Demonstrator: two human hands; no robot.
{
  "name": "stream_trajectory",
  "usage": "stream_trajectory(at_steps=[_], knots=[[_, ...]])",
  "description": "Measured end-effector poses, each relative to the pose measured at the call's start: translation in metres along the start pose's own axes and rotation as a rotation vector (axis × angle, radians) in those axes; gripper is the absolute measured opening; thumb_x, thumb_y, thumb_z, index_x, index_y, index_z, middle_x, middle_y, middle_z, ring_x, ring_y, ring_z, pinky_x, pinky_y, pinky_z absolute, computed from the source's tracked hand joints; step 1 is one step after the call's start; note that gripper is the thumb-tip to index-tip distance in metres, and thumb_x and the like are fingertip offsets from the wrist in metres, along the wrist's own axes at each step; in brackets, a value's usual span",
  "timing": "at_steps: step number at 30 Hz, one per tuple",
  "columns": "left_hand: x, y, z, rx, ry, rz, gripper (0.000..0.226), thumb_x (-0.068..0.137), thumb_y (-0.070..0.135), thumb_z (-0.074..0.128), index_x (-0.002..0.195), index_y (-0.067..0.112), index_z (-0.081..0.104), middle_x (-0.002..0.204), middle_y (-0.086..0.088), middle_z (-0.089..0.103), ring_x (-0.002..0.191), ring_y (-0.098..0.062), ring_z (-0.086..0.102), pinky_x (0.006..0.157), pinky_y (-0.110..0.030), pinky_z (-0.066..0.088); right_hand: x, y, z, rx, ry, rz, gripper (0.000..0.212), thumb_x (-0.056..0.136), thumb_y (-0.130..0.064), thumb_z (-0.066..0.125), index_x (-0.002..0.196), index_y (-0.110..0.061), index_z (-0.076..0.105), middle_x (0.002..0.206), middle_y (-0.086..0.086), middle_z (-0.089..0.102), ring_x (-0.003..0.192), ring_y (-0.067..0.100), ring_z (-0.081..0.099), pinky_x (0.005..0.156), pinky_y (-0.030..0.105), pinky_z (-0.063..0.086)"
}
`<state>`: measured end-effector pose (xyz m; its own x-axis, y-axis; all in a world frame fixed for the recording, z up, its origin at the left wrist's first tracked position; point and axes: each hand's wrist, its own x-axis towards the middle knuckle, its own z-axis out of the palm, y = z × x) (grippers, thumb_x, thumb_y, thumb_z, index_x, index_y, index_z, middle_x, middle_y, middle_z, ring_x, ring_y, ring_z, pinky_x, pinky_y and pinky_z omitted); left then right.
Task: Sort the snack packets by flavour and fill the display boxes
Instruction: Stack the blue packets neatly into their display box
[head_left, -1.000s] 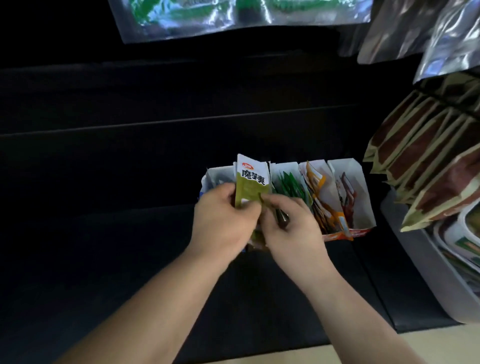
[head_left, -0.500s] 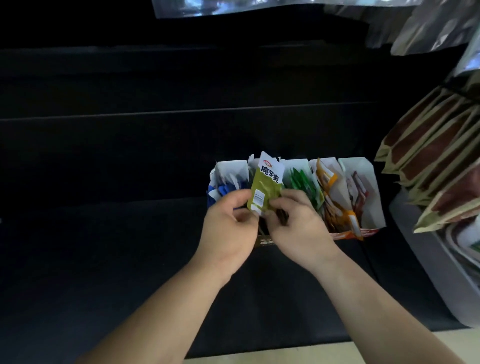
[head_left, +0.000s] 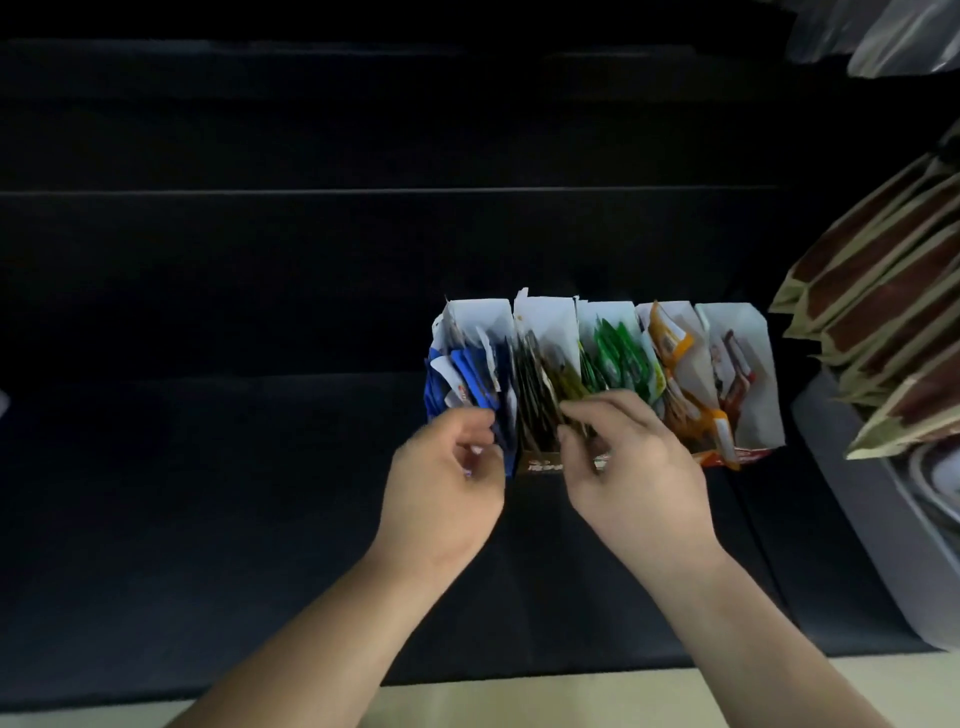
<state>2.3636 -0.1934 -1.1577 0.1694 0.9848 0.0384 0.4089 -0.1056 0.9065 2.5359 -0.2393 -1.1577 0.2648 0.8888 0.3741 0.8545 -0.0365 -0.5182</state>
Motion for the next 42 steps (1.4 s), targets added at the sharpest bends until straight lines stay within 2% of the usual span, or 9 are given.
stream_trajectory(at_steps=[5, 11, 14, 18, 22, 26, 35, 38, 42], knots=[[-0.045, -0.045, 0.003, 0.218, -0.155, 0.128, 0.018, 0.092, 0.023, 0.065, 0.105, 0.030, 0.075, 0.079, 0.021, 0.067, 0.066, 0.003, 0.062, 0.063, -0.022, 0.054, -0.012, -0.011, 0.013, 0.029, -0.049, 0.011, 0.024, 0.089, -0.028, 0.073, 0.113, -0.027, 0.074, 0.103, -0.012, 0.065, 0.086, 0.016, 0.069, 0.062, 0.039, 0.059], [-0.030, -0.084, -0.024, 0.423, -0.047, 0.229, 0.038, 0.098, 0.043, 0.059, 0.129, 0.022, 0.067, 0.126, 0.013, 0.062, 0.112, -0.008, 0.062, 0.094, -0.028, 0.055, -0.028, -0.008, 0.029, 0.246, -0.109, 0.150, 0.026, 0.090, -0.024, 0.073, 0.116, -0.026, 0.074, 0.101, -0.015, 0.067, 0.089, 0.008, 0.068, 0.075, 0.040, 0.062], [-0.007, -0.071, -0.024, 0.422, -0.082, 0.303, 0.040, 0.097, 0.049, 0.059, 0.128, 0.023, 0.066, 0.133, 0.014, 0.059, 0.117, -0.007, 0.058, 0.093, -0.030, 0.055, -0.032, -0.013, 0.034, 0.283, -0.079, 0.171, 0.026, 0.090, -0.018, 0.075, 0.115, -0.022, 0.076, 0.102, -0.013, 0.065, 0.090, 0.005, 0.067, 0.077, 0.035, 0.062], [0.017, -0.070, -0.019, 0.427, -0.050, 0.336, 0.028, 0.092, 0.054, 0.065, 0.101, 0.027, 0.064, 0.108, 0.017, 0.061, 0.096, -0.006, 0.058, 0.074, -0.032, 0.055, -0.034, -0.013, 0.035, 0.292, -0.037, 0.167, 0.025, 0.090, -0.012, 0.074, 0.114, -0.019, 0.076, 0.103, -0.013, 0.060, 0.085, 0.006, 0.067, 0.075, 0.029, 0.060], [0.018, -0.070, -0.010, 0.463, -0.120, 0.396, 0.005, 0.105, 0.039, 0.054, 0.104, 0.034, 0.053, 0.089, 0.019, 0.053, 0.078, -0.007, 0.056, 0.061, -0.034, 0.052, -0.037, -0.011, 0.038, 0.327, -0.071, 0.160, 0.026, 0.091, -0.008, 0.075, 0.114, -0.018, 0.076, 0.099, -0.012, 0.063, 0.084, 0.007, 0.067, 0.073, 0.016, 0.055], [0.018, -0.071, -0.008, 0.406, -0.099, 0.283, 0.012, 0.107, 0.044, 0.047, 0.108, 0.033, 0.052, 0.084, 0.011, 0.061, 0.072, -0.011, 0.059, 0.058, -0.033, 0.050, -0.040, -0.012, 0.040, 0.370, -0.084, 0.190, 0.027, 0.090, -0.007, 0.076, 0.113, -0.020, 0.076, 0.098, -0.011, 0.069, 0.087, 0.004, 0.067, 0.073, 0.007, 0.050], [-0.061, -0.080, -0.037, 0.271, -0.123, 0.237, 0.012, 0.106, 0.041, 0.042, 0.096, 0.035, 0.043, 0.081, 0.014, 0.054, 0.072, -0.008, 0.054, 0.062, -0.032, 0.045, -0.071, -0.027, 0.057, 0.494, -0.222, 0.292, 0.043, 0.085, -0.017, 0.083, 0.114, -0.044, 0.067, 0.100, -0.022, 0.075, 0.096, 0.002, 0.073, 0.086, 0.026, 0.059], [-0.062, -0.076, -0.055, 0.239, -0.058, 0.173, 0.017, 0.103, 0.044, 0.039, 0.087, 0.037, 0.036, 0.071, 0.012, 0.053, 0.066, -0.009, 0.054, 0.059, -0.031, 0.040, -0.072, -0.029, 0.064, 0.428, -0.216, 0.202, 0.034, 0.084, -0.023, 0.083, 0.115, -0.029, 0.073, 0.105, -0.012, 0.074, 0.096, 0.006, 0.072, 0.085, 0.030, 0.060], [-0.028, -0.066, -0.070, 0.213, 0.151, 0.165, 0.020, 0.106, 0.037, 0.042, 0.086, 0.035, 0.043, 0.075, 0.012, 0.051, 0.069, -0.008, 0.053, 0.057, -0.020, 0.039, -0.053, -0.033, 0.068, 0.386, -0.087, 0.128, 0.024, 0.084, -0.022, 0.082, 0.106, -0.016, 0.074, 0.120, -0.004, 0.067, 0.103, 0.011, 0.069, 0.084, 0.019, 0.055]])
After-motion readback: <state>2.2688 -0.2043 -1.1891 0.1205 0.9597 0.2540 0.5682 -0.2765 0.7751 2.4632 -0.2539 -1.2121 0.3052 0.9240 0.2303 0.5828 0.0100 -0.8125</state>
